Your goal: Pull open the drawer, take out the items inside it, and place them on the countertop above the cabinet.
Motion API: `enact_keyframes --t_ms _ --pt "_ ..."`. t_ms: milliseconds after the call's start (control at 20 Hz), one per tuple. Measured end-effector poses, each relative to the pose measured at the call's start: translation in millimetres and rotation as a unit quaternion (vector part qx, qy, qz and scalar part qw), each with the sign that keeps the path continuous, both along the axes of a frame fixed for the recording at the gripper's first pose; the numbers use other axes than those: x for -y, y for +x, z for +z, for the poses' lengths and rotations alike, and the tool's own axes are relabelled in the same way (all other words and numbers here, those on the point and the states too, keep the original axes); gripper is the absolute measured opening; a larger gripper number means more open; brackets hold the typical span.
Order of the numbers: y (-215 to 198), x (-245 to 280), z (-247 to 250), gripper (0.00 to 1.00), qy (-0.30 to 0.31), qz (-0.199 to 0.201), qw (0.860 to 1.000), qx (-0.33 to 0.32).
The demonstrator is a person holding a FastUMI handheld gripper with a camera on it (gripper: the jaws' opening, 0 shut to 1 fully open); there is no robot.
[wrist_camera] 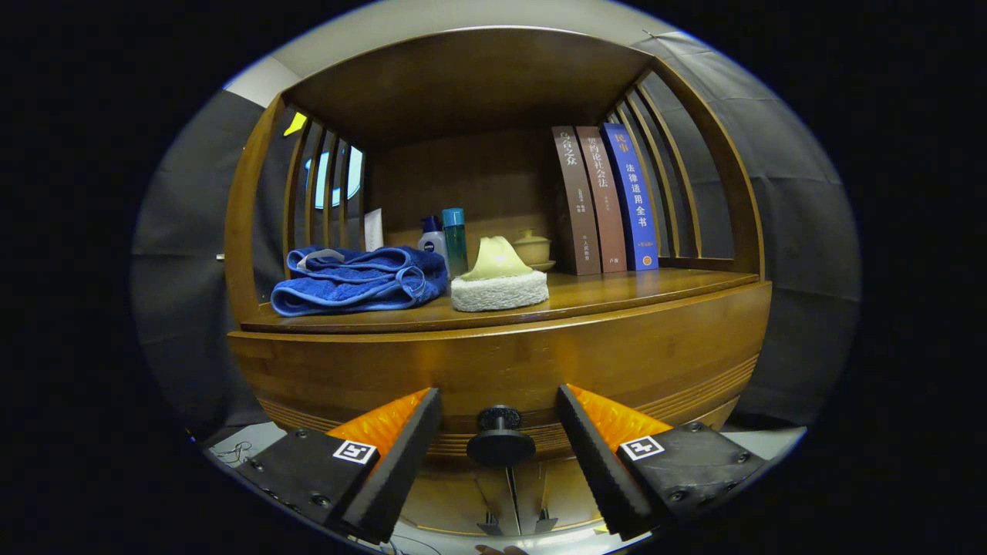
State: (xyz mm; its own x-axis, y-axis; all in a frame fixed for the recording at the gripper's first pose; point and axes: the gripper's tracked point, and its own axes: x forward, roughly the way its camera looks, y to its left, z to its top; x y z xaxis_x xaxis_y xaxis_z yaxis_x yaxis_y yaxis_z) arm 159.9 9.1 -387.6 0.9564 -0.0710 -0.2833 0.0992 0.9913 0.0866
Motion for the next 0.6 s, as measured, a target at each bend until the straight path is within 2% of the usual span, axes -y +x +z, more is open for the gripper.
enact_keyframes --t_ms 350,600 --pt "2 -2 3 0.98 0.008 0.003 1.000 -0.003" --pt "-10 -4 22 0.98 0.001 0.013 1.000 0.001"
